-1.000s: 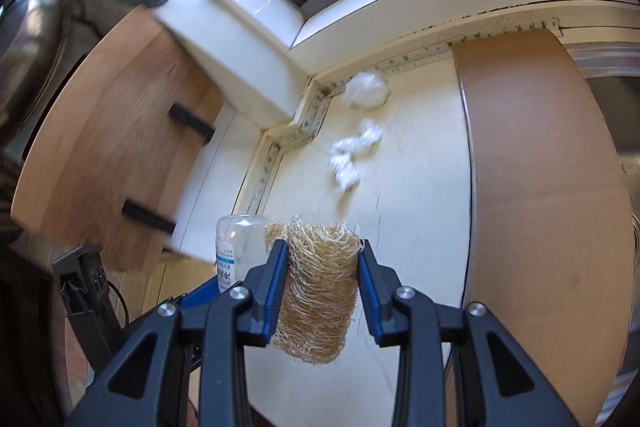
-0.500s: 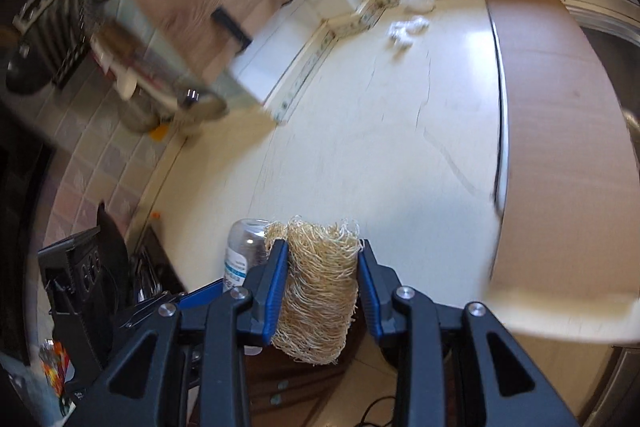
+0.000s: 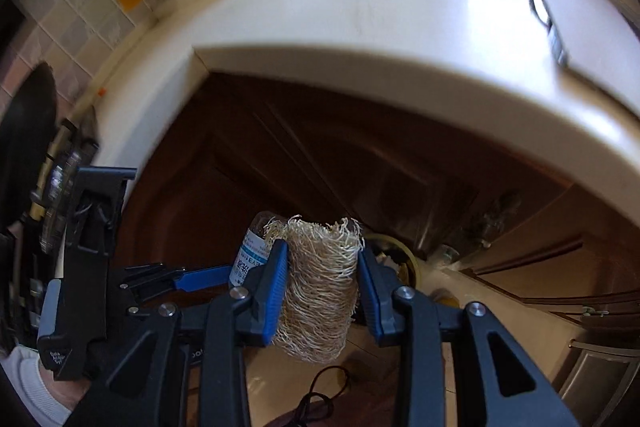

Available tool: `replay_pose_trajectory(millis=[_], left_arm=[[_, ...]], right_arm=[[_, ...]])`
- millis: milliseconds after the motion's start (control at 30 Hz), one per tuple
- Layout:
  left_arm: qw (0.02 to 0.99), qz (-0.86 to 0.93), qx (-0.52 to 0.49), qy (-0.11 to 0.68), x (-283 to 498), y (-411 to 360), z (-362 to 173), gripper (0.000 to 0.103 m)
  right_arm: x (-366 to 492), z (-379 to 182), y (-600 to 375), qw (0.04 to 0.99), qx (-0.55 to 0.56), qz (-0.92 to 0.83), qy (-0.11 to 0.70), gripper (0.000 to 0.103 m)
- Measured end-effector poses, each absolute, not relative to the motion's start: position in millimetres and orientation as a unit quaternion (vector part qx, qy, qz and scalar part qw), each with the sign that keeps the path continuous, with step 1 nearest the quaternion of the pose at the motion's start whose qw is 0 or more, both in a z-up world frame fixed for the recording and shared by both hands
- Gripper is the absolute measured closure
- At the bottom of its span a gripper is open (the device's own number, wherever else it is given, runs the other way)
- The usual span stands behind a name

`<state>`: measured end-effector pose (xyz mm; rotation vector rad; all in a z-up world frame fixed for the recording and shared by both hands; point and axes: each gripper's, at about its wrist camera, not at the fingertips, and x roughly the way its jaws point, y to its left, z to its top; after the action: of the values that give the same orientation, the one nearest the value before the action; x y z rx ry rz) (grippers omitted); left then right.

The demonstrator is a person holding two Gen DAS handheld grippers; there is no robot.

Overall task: Collect trash
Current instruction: 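Lower both tools over the bin and open them to drop bottle and pad, then move both tools back up to the counter toward the plastic bags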

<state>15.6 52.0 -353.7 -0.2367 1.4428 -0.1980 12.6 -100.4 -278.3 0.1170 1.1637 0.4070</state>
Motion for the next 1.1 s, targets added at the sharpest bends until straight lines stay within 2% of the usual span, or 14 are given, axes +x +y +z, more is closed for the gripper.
replay_pose_trajectory(millis=[333, 400, 467, 500, 600, 733, 1000, 1100], left_arm=[[0.685, -0.081, -0.108, 0.716, 32, 36, -498, 0.054], [0.675, -0.074, -0.108, 0.726, 35, 34, -516, 0.05], [0.67, -0.067, -0.107, 0.731, 41, 32, -526, 0.041], [0.67, -0.061, -0.104, 0.733, 44, 31, -529, 0.041], [0.669, -0.059, -0.096, 0.734, 43, 27, -528, 0.04], [0.676, -0.051, -0.08, 0.731, 43, 26, -512, 0.032], [0.694, -0.032, -0.096, 0.713, 36, 36, -461, 0.032], [0.707, -0.028, -0.101, 0.7, 33, 39, -427, 0.032]], right_arm=[[32, -415, -96, 0.788, 0.021, 0.175, 0.59, 0.064], [36, -430, -94, 0.787, 0.011, 0.173, 0.592, 0.063], [38, -442, -91, 0.782, -0.004, 0.174, 0.598, 0.061], [39, -445, -90, 0.779, -0.008, 0.176, 0.601, 0.061], [43, -445, -92, 0.778, -0.017, 0.178, 0.603, 0.059], [42, -433, -95, 0.779, -0.013, 0.18, 0.6, 0.058], [34, -383, -103, 0.778, -0.017, 0.2, 0.595, 0.058], [26, -354, -105, 0.781, -0.016, 0.209, 0.588, 0.058]])
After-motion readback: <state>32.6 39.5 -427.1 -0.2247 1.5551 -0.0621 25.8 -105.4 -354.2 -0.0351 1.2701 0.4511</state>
